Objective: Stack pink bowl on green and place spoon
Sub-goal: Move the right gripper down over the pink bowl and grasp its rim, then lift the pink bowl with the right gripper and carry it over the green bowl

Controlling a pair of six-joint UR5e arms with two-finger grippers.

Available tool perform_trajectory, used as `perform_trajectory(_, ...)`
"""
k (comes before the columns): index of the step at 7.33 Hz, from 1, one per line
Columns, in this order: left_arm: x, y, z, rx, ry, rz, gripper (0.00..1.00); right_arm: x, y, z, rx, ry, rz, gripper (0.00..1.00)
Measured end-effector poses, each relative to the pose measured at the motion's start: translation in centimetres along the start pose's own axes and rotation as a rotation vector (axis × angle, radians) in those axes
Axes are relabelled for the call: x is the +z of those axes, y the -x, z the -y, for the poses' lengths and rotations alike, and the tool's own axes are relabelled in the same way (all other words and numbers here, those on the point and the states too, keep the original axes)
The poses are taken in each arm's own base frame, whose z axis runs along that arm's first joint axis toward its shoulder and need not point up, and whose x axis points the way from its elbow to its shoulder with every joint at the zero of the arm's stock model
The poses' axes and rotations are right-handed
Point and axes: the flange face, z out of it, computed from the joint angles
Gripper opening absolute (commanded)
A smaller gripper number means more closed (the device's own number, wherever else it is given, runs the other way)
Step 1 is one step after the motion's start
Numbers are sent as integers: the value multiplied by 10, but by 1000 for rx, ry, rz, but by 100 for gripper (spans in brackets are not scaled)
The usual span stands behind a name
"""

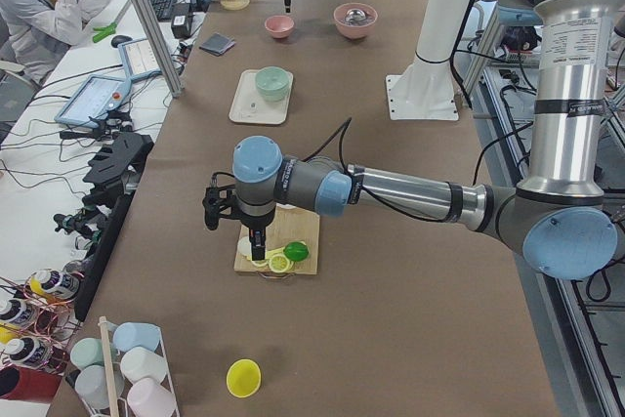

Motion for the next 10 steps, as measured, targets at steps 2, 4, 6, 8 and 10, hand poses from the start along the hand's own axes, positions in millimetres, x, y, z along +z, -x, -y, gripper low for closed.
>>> perform_trajectory(2, 0, 0, 0, 1, -2, 1, 98, 8, 10, 19, 36, 5, -5, 80)
perform_trajectory(4, -1, -1, 0, 1, -4, 2, 98, 16, 6, 26, 67, 15, -16, 72)
perform_trajectory(6, -2, -2, 1, 3, -6, 3, 98, 27, -1, 28, 85, 31, -29, 15)
perform_trajectory(8, -3, -3, 2, 4, -8, 3, 98, 35, -2, 31, 103, 44, -36, 0)
perform_trajectory(10, -3, -4, 3, 5, -9, 2, 98, 33, 4, 37, 124, 47, -28, 0)
